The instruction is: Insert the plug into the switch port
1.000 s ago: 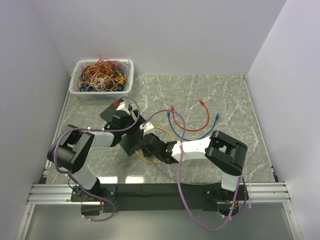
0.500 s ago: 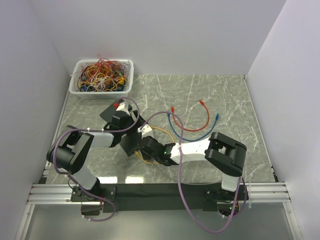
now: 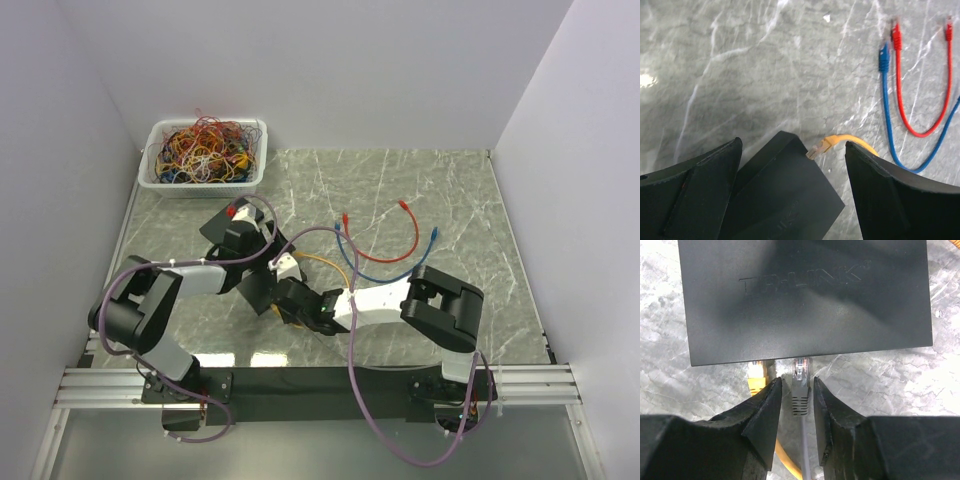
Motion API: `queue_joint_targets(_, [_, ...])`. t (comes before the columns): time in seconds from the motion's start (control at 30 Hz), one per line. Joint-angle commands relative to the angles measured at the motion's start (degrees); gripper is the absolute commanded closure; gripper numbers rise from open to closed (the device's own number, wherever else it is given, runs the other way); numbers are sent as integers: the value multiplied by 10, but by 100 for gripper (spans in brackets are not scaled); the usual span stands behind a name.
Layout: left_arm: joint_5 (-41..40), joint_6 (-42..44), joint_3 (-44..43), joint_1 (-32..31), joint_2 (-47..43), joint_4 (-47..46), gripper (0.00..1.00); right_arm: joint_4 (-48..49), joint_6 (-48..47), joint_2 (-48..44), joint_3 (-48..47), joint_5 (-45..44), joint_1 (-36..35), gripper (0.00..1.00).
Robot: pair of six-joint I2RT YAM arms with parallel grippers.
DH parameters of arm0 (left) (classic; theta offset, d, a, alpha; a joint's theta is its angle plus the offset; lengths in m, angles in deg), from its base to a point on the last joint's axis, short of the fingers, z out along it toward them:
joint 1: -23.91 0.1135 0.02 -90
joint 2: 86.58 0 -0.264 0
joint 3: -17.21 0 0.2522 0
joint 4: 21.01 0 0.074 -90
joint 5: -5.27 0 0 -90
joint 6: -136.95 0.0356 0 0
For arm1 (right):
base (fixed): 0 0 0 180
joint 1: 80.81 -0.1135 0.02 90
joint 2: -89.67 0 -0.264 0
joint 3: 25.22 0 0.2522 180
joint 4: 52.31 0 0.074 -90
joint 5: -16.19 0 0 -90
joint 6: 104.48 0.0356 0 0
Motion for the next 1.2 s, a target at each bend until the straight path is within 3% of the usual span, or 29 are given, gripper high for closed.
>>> queue_joint_targets(0.0, [-24, -3, 12, -4, 5, 170, 6, -11, 7, 4, -16, -17, -2, 61])
queue_joint_targets(0.67, [-51, -6, 4, 8, -34, 200, 4, -20, 22, -48, 34, -12, -6, 60])
queue_joint_targets(0.77, [-49, -7, 5, 7, -34, 199, 4, -18, 23, -40, 31, -11, -6, 64])
queue_joint_targets(0.97, [-54, -8, 8, 8, -34, 193, 5, -20, 23, -26, 26, -9, -7, 88])
queue_joint_targets(1.17, [-76, -15, 19, 17, -40, 177, 4, -21, 23, -61, 44, -28, -7, 94])
